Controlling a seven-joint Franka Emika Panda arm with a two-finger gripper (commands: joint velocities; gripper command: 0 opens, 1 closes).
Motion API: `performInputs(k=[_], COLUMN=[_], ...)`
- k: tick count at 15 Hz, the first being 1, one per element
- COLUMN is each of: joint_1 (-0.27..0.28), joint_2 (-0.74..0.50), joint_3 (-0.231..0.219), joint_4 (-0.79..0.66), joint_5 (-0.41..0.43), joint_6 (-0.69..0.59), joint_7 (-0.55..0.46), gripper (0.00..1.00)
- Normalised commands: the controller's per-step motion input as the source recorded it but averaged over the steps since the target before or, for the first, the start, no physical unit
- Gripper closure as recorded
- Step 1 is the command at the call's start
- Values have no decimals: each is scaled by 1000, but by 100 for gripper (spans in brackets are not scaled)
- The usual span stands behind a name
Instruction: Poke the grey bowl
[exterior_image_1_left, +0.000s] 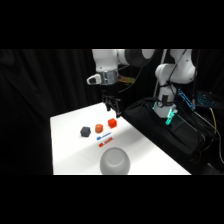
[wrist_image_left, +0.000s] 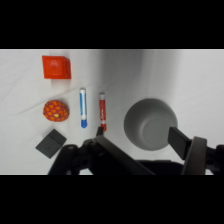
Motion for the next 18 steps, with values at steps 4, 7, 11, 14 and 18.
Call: performInputs(k=[4, 7, 11, 14, 18], joint_1=[0, 39, 66, 84, 77], joint_2=[69, 214, 286, 291, 245], joint_3=[23, 59, 65, 56, 36], joint_4=[46, 167, 265, 333, 314], joint_5=[16, 67, 45, -21, -68], joint_6=[72, 190, 210, 110, 89], joint_7=[51, 46, 40, 70, 68], gripper=[0, 0, 0, 0, 34])
